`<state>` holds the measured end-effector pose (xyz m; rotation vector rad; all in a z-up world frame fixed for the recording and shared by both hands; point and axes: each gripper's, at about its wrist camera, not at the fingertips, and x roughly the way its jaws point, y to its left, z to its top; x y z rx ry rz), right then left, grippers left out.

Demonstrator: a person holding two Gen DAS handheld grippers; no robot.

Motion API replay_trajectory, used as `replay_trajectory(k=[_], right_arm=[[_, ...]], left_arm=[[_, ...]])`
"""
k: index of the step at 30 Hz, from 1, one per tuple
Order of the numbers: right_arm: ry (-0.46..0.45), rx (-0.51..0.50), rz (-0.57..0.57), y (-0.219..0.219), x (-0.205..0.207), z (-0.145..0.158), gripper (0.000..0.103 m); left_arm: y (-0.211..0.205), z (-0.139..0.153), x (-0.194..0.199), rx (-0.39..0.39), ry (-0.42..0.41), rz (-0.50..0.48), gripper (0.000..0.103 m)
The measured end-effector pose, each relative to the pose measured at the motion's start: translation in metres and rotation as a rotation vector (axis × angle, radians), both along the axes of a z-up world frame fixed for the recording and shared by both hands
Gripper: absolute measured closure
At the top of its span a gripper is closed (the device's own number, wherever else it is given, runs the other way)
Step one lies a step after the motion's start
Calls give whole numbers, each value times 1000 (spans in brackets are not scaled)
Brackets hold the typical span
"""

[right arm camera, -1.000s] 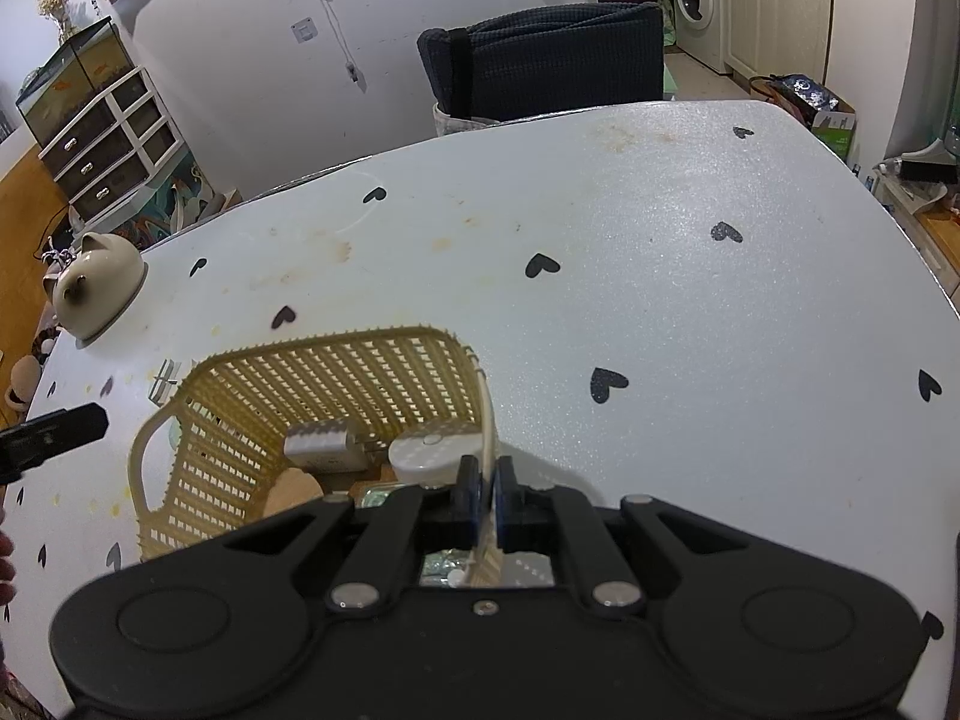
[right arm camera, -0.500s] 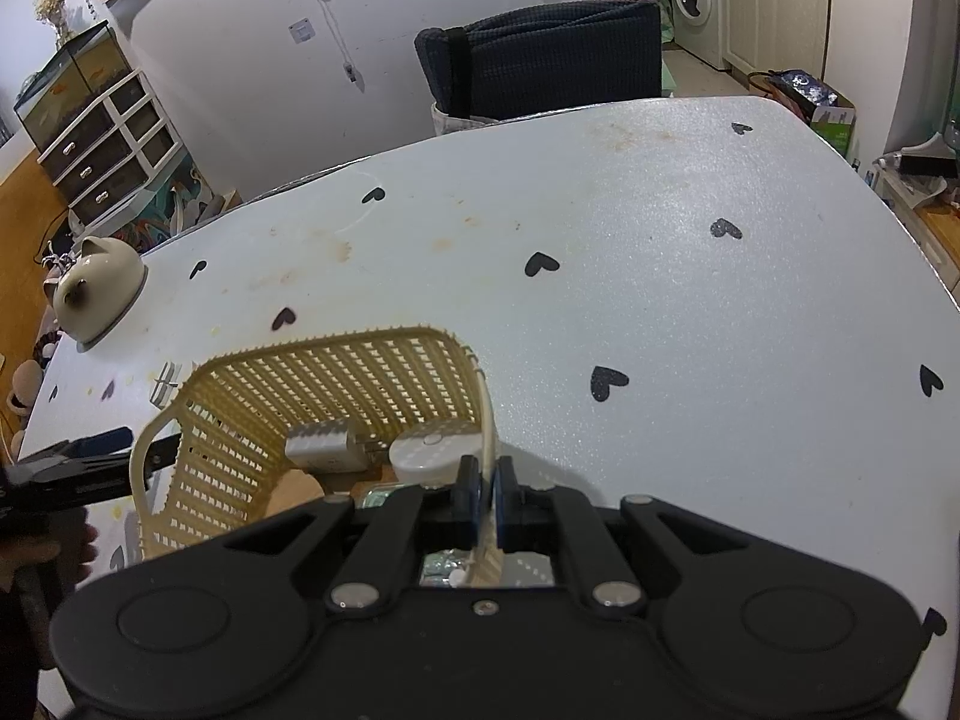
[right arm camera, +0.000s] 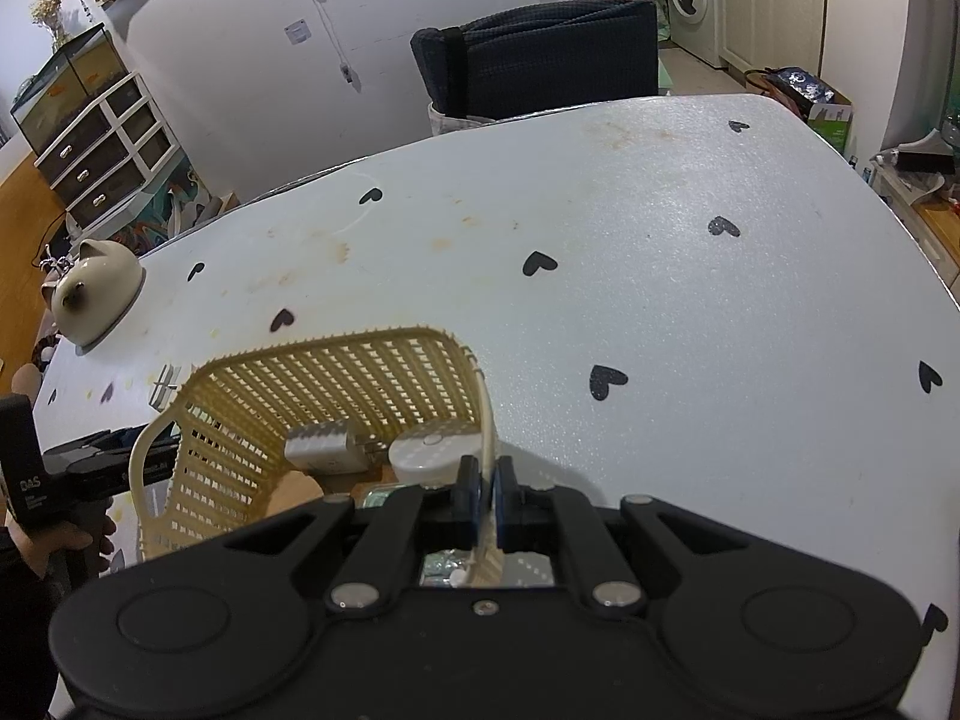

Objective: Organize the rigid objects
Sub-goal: 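Move the left tool to the pale green round tin and grasp it, then carry the green tin with the left tool and release it into the basket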

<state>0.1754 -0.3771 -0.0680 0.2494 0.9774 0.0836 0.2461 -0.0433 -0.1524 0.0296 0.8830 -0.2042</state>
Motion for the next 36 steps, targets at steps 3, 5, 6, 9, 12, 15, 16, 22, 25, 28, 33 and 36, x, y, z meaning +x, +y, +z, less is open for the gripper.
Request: replay_trajectory(k=[3,5,6,9,12,15,16,22,25,28,33,36], right_arm=[[1,1,0,0,0,0,98],[1,0,0,0,0,0,98],[1,-1,0,0,0,0,98],[1,-1,0,0,0,-1,98],[1,-1,1,0,0,-1,98],[2,-3,2,0,0,-1,98],[2,-4,2,0,0,-1,98],[2,-3,2,0,0,-1,98],[1,-3,2,0,0,-1,98],[2,-4,2,0,0,-1,98],[2,-3,2,0,0,-1,98],[1,-3,2,0,0,-1,98]], left_arm=[[-4,0,-1,31,-6,-17,45],[-7,0,-2,51,-11,-30,52],[-7,0,-3,58,-12,-36,52],[-8,0,-8,60,-17,-42,52],[-6,0,-13,44,-15,-39,52],[-3,1,-18,16,-3,-28,52],[-1,2,-19,4,2,-23,52],[9,13,-33,-72,13,23,52],[14,25,-40,-109,-1,48,52],[16,39,-46,-137,-29,62,52],[10,73,-53,-181,-105,49,52],[-2,92,-54,-195,-145,-1,52]])
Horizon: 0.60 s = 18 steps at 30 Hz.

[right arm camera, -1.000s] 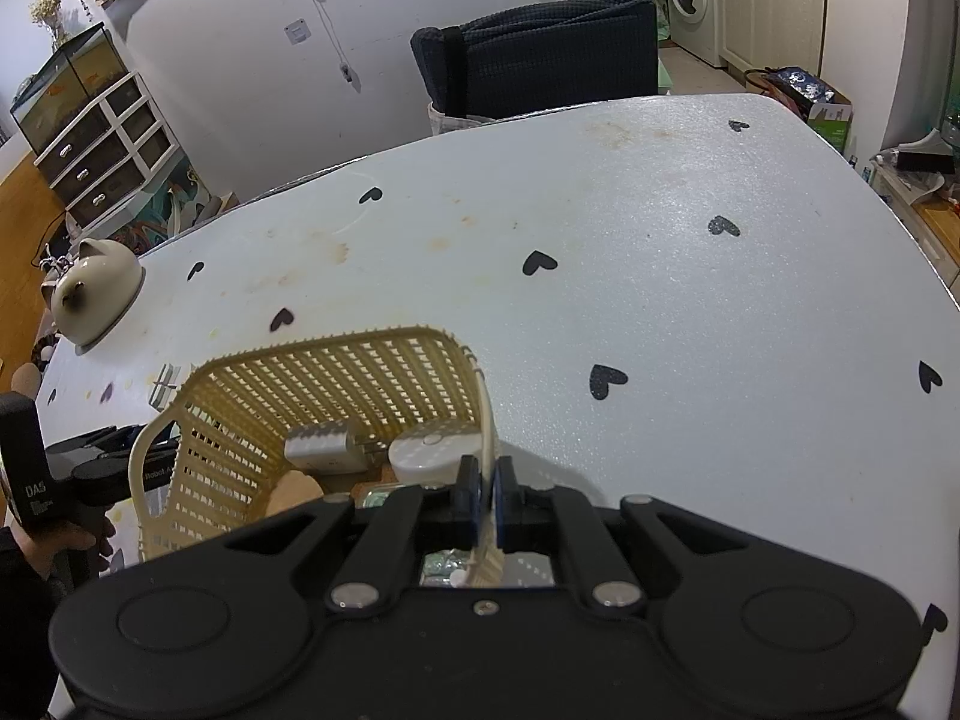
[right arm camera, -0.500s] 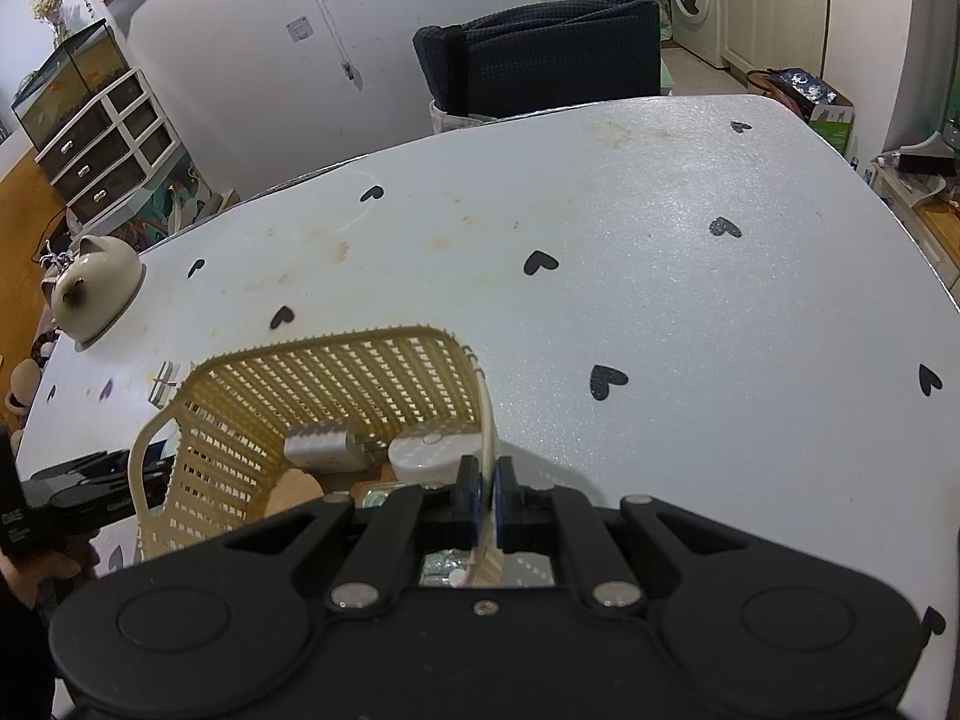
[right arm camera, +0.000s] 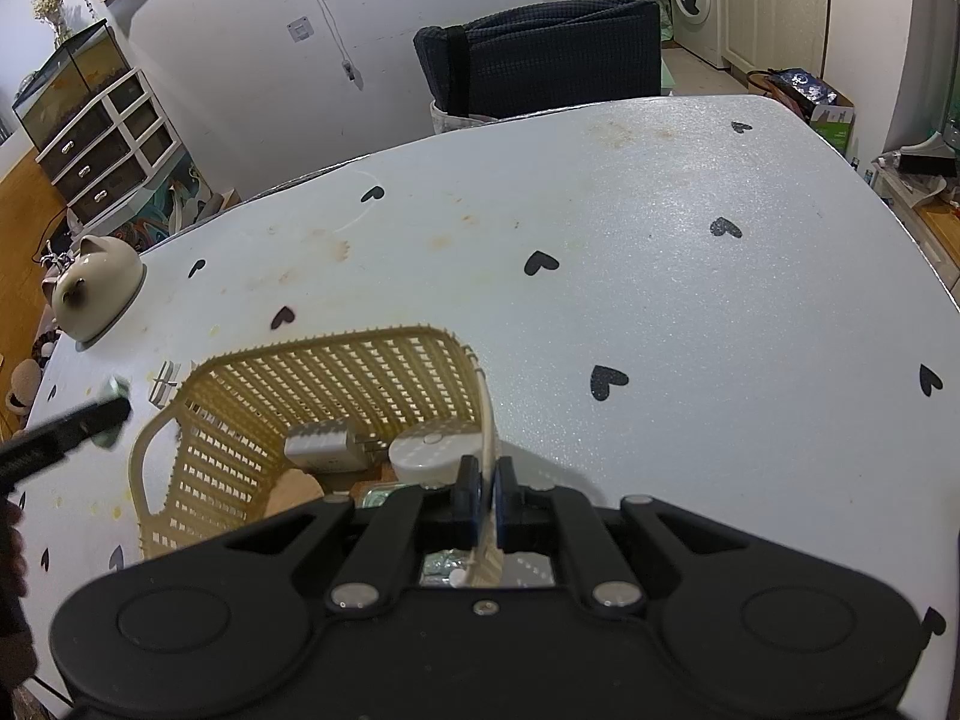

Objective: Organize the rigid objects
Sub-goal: 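Carry the green tin with the left tool and release it into the basket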

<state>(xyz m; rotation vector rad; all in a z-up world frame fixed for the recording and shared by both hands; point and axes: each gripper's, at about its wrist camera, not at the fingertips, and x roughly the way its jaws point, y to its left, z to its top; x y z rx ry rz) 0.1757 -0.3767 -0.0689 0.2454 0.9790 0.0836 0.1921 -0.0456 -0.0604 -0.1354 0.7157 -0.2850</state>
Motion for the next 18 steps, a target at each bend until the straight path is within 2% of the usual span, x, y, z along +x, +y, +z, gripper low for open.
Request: replay_trajectory(k=[3,7,13,16,18], right_arm=[[0,1,0,0,0,0,98],[0,1,-1,0,0,0,98],[-1,4,-2,0,0,0,98],[-1,4,-1,0,0,0,98],[-1,5,-2,0,0,0,98]], left_arm=[[-19,14,-1,-7,-29,-74,52],[-50,18,-4,11,-24,-193,52],[-92,4,-7,74,33,-359,52],[-109,-6,-7,138,60,-420,52],[-114,-12,-3,150,79,-444,52]])
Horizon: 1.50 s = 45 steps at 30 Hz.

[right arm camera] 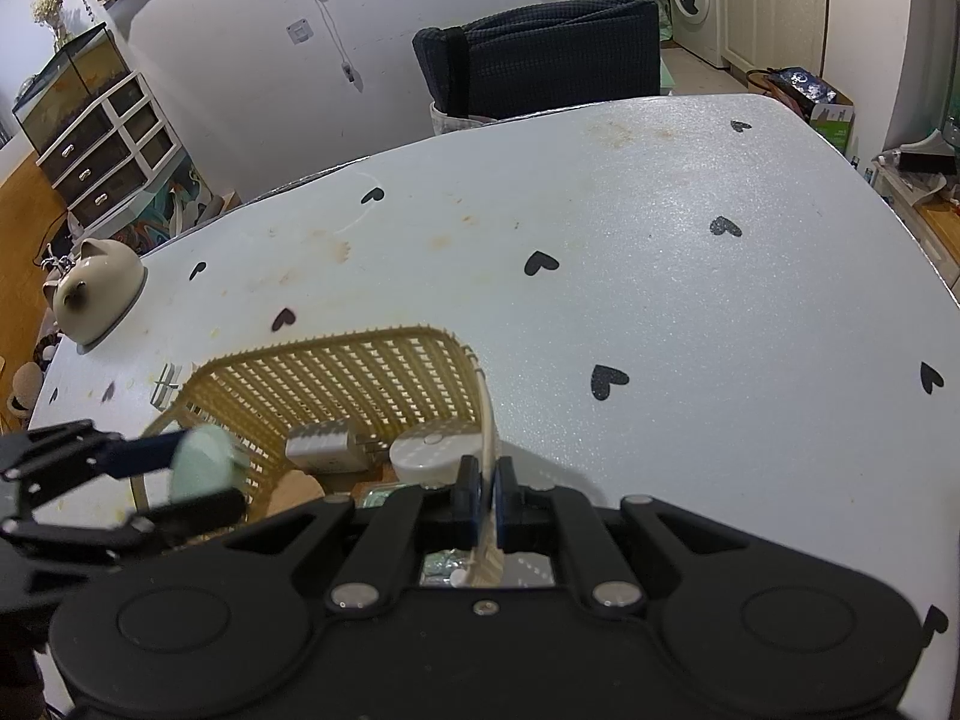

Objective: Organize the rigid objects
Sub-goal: 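Carry the green tin with the left tool and release it into the basket, then move the left tool to the grey watch-strap tool and grasp it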

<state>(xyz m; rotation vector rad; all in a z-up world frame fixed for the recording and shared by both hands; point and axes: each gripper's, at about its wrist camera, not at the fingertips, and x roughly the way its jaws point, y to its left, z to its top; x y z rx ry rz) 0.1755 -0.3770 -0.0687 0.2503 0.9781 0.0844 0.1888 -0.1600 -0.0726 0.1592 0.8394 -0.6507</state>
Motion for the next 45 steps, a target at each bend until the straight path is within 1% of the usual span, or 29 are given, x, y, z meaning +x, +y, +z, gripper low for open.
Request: replay_trajectory(k=[9,12,15,19,26,32,34,38,40,45], right_arm=[[0,1,0,0,0,0,98],[0,4,-1,0,0,0,98],[-1,6,0,0,0,1,98],[-1,5,0,0,0,1,98],[-1,5,1,0,0,1,98],[-2,8,1,0,0,1,98],[-2,8,1,0,0,1,98],[-2,8,2,0,0,1,98],[-3,8,3,0,0,1,98],[-6,7,5,-1,-1,1,98]], left_arm=[[-25,-25,21,85,54,-38,52],[-26,-31,24,89,73,-32,52],[-24,-34,24,93,80,-23,49],[-25,-30,20,88,82,-33,39],[-27,-24,14,80,86,-43,32],[-28,-19,10,71,81,-47,21],[-28,-16,7,73,76,-44,13],[-27,-10,3,61,72,-35,11],[-25,-7,0,55,67,-27,8],[-22,2,-9,35,62,-21,4]])
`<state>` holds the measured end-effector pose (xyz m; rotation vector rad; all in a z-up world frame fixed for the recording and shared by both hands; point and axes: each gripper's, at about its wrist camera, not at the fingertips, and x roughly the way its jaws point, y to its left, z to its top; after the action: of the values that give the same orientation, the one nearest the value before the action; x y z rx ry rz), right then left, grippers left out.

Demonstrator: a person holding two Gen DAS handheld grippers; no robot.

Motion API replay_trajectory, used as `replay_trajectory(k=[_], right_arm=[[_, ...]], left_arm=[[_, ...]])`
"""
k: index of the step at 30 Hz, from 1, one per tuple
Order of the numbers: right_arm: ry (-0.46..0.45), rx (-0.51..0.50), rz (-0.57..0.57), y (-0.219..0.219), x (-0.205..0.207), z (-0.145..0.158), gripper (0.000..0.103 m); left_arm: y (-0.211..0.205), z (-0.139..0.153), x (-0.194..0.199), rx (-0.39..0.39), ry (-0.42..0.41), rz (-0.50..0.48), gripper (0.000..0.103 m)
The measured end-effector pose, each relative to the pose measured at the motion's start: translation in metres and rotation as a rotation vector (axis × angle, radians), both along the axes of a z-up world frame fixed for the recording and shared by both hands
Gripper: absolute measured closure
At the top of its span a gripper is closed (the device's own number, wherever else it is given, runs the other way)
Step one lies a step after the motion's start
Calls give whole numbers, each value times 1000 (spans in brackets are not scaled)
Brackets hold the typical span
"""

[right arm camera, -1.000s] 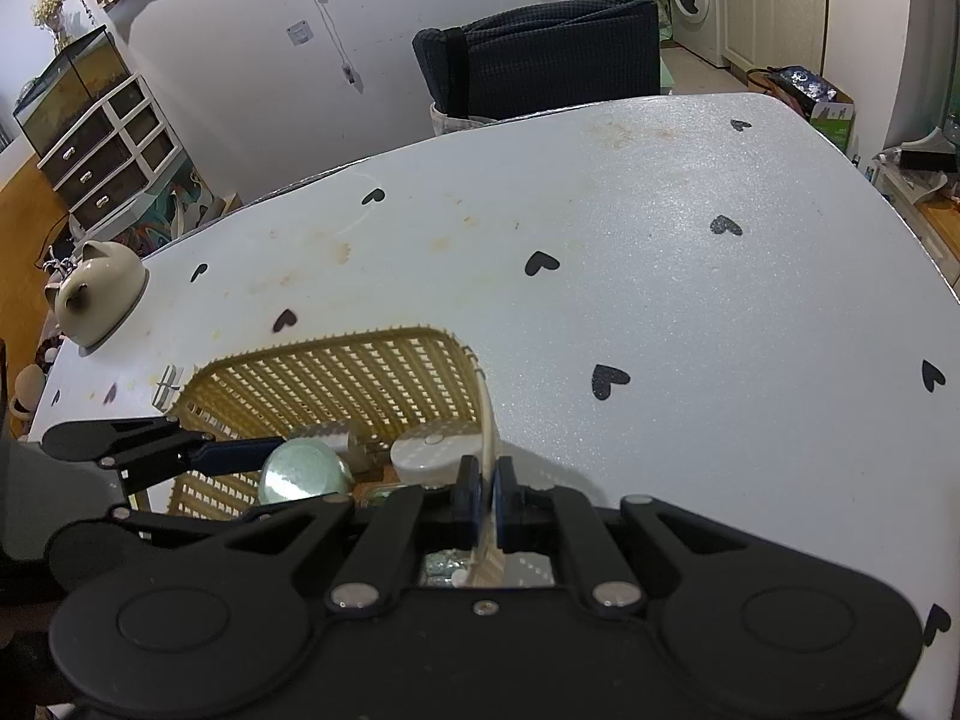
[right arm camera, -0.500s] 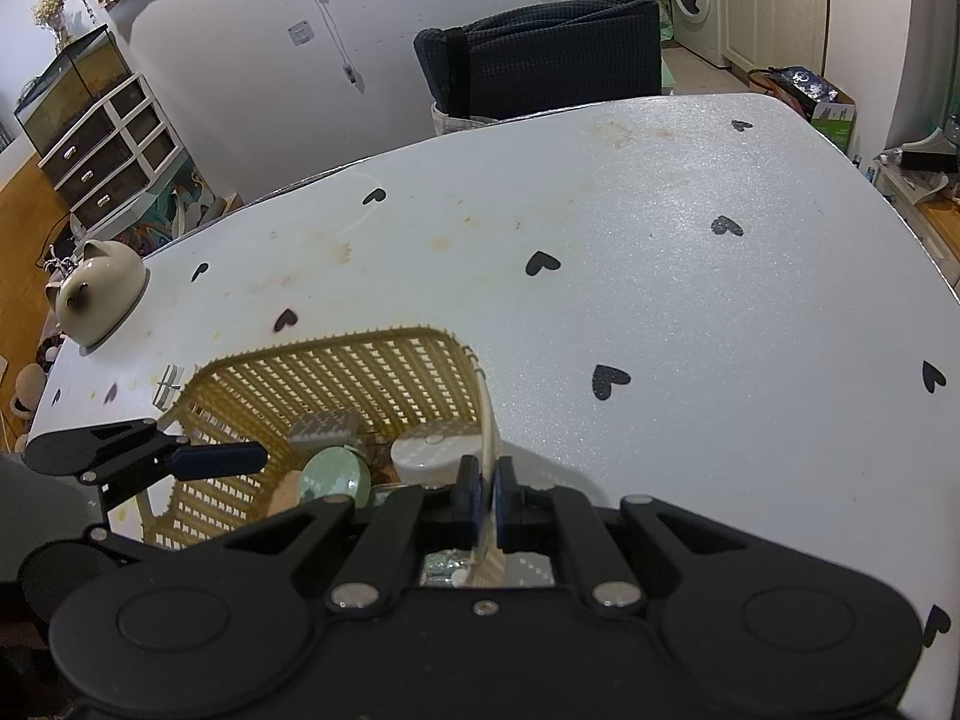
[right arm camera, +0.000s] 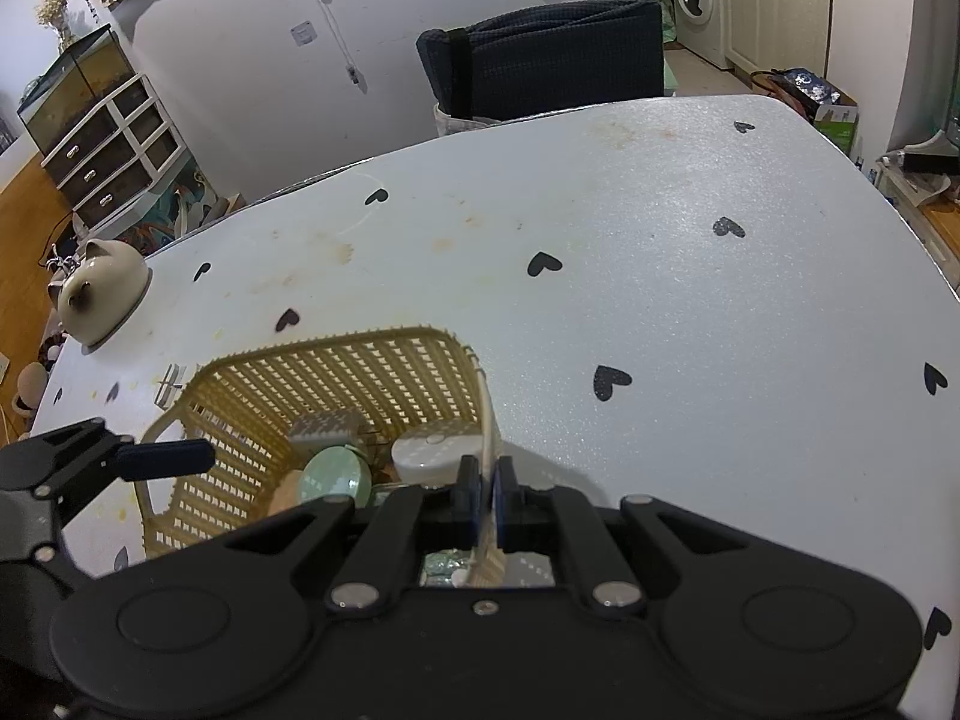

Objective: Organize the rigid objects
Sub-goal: 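Move the left tool to the grey watch-strap tool and grasp it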

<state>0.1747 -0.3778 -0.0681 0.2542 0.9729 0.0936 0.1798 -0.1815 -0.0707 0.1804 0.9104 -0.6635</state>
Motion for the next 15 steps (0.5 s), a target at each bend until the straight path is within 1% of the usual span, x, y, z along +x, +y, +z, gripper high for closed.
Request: replay_trajectory(k=[8,15], right_arm=[[-1,-6,5,0,0,0,98],[-1,-7,6,0,0,0,98]], left_arm=[[13,18,-16,-51,-19,23,0],[42,38,-16,-86,-66,118,0]])
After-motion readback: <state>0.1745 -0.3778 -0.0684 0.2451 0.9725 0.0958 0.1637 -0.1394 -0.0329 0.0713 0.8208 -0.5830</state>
